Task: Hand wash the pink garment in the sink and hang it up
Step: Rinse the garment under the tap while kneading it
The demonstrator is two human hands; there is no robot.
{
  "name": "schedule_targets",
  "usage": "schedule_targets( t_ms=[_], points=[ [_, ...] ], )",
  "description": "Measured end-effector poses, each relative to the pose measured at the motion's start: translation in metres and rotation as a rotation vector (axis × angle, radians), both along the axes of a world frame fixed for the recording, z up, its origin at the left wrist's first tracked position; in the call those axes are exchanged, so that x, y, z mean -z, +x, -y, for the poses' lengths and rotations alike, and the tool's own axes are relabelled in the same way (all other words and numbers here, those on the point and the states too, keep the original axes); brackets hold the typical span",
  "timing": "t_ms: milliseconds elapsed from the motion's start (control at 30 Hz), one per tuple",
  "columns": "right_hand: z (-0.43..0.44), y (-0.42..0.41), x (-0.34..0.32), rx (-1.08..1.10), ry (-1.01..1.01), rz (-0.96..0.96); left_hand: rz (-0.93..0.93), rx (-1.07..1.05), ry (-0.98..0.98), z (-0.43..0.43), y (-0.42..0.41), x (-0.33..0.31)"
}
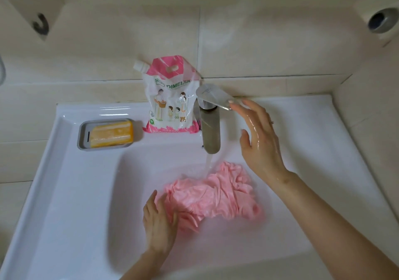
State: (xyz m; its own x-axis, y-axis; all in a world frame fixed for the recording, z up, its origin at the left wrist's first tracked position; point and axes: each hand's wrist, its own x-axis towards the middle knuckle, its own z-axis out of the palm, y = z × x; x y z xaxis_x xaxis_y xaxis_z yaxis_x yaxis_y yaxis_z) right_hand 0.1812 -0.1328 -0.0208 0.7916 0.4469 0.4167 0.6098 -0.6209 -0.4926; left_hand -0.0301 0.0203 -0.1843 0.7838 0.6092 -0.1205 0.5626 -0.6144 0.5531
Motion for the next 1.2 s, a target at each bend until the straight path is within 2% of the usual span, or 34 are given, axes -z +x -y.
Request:
schedule_targets(
  t_ms=[100, 200, 233, 300, 367, 467, 600, 700, 800, 900, 1100, 1200],
  points=[
    [0.011, -0.013, 0.014, 0.021, 0.121, -0.001, -0.019, -0.103, -0.020, 0.001, 0.010, -0.005],
    [0.026, -0.029, 0.044, 0.139, 0.321, -0.129, -0.074, -0.300, -0.099, -0.001, 0.026, -0.011],
    [0.029, -0.034, 0.061, 0.257, 0.332, -0.221, -0.115, -0.387, -0.195, -0.002, 0.034, -0.013],
    [0.030, -0.041, 0.100, 0.469, 0.224, -0.535, -0.189, -0.485, -0.367, 0.000, 0.051, -0.012],
    [0.025, -0.047, 0.136, 0.498, 0.044, -0.754, -0.239, -0.399, -0.405, 0.006, 0.065, -0.005],
    [0.014, -0.049, 0.171, 0.408, -0.190, -0.713, -0.238, -0.188, -0.413, 0.013, 0.078, 0.003],
    [0.011, -0.050, 0.174, 0.342, -0.094, -0.872, -0.158, 0.127, -0.343, 0.019, 0.077, 0.004],
    [0.009, -0.058, 0.167, 0.194, -0.088, -0.800, -0.075, 0.309, -0.273, 0.027, 0.071, 0.008],
    [0.006, -0.084, 0.173, 0.025, -0.067, -0.666, 0.010, 0.465, -0.024, 0.036, 0.053, 0.024],
    [0.006, -0.108, 0.195, -0.124, -0.315, -0.358, -0.060, 0.472, 0.079, 0.034, 0.044, 0.032],
    [-0.014, -0.095, 0.216, 0.053, -0.389, -0.103, -0.012, 0.429, 0.293, 0.022, 0.054, 0.051],
    [-0.020, -0.086, 0.219, 0.103, -0.382, -0.082, 0.053, 0.399, 0.368, 0.021, 0.061, 0.063]
  ],
)
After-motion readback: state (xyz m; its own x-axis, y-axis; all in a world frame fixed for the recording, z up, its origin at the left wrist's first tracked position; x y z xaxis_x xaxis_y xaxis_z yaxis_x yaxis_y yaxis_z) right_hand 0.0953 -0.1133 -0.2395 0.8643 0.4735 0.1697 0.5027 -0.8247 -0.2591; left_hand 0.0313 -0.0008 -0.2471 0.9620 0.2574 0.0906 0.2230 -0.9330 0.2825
